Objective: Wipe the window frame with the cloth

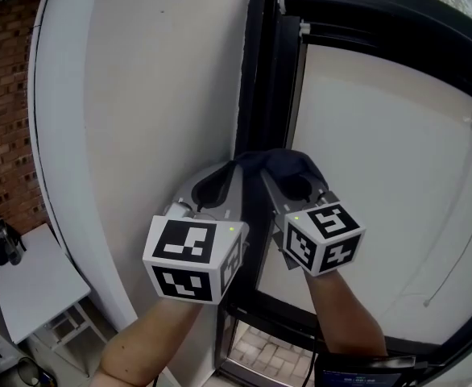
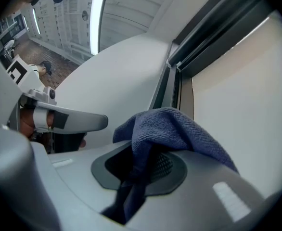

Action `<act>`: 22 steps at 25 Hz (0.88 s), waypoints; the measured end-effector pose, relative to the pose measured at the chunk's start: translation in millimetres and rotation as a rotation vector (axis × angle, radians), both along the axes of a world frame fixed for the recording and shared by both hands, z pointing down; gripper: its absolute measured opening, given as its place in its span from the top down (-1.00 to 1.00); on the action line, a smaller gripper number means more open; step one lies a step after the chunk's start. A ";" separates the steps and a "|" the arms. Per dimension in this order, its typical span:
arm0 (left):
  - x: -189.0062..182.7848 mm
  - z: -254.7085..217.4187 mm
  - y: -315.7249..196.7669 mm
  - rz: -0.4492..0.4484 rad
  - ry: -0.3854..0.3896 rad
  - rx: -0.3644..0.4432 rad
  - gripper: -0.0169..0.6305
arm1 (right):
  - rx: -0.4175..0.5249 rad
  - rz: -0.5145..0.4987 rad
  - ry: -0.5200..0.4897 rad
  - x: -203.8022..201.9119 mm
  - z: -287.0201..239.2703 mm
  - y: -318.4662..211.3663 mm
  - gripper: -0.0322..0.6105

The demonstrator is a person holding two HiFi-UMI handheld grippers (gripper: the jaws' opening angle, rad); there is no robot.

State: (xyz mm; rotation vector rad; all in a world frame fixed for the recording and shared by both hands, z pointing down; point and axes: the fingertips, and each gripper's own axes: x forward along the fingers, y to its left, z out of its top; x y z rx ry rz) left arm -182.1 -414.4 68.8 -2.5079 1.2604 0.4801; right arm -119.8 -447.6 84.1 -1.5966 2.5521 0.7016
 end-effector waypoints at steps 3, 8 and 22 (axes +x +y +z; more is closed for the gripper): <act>0.0 -16.4 -1.7 -0.005 0.013 0.015 0.97 | 0.024 -0.002 0.006 0.2 -14.5 0.1 0.70; 4.0 -35.2 -6.3 0.013 0.043 0.001 0.97 | 0.069 -0.012 0.022 0.0 -46.4 2.0 0.70; 11.0 -69.7 -12.6 -0.010 0.055 0.044 0.97 | 0.183 -0.023 0.069 -2.0 -116.1 4.3 0.70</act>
